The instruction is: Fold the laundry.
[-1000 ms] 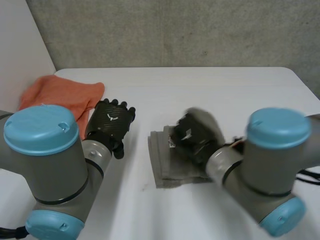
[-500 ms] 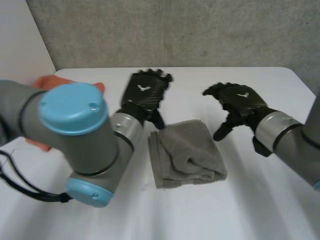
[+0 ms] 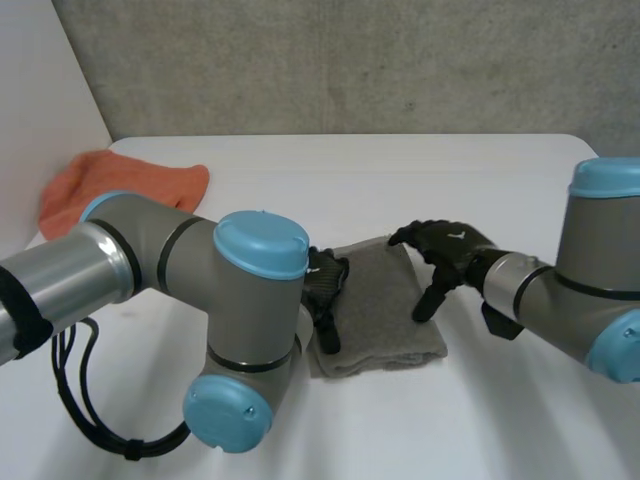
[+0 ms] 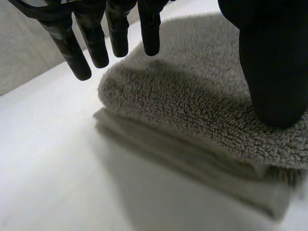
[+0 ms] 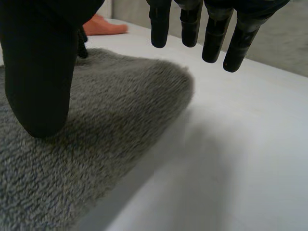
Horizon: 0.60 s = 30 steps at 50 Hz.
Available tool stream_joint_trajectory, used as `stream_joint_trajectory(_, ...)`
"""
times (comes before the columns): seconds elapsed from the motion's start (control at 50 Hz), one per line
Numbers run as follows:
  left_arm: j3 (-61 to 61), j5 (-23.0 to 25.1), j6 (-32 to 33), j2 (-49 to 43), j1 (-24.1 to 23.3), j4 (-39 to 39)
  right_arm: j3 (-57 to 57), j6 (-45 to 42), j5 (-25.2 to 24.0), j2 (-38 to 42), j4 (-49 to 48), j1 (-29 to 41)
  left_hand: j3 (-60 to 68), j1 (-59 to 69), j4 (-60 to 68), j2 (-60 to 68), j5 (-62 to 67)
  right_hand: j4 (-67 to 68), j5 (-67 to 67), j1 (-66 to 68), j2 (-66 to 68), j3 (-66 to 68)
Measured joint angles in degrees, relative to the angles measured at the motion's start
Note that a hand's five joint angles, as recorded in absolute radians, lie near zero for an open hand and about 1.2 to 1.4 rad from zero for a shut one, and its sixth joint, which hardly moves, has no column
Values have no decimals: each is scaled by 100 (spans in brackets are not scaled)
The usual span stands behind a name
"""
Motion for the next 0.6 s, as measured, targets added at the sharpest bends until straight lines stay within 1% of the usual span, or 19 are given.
stream_joint_trajectory(0.16, -285, -117, 377, 33, -1, 12, -95, -162, -81, 375, 84, 268, 0, 0, 0, 0, 0, 0, 0, 0, 0, 0)
stream_joint_trajectory(0.34, -362, -101, 457, 2, 2, 50, -85, -872, 76, 589, 166, 298, 0, 0, 0, 0, 0, 0, 0, -71, -48, -51)
stream_joint_trajectory(0.48, -362, -86, 447, 71, -2, 67, -76, -1030, 195, 501, 169, 271, -1, -26, 0, 0, 1, 0, 0, -139, -61, -65)
stream_joint_trajectory(0.58, -393, -63, 427, 432, -11, 166, 8, -975, 193, 261, 139, 251, -13, -27, -14, -8, -1, 0, 0, -139, -61, -65)
stream_joint_trajectory(0.6, -431, -57, 420, 585, -9, 225, 87, -930, 191, 98, 107, 238, -13, -27, -14, -8, -1, 0, 0, -139, -61, -65)
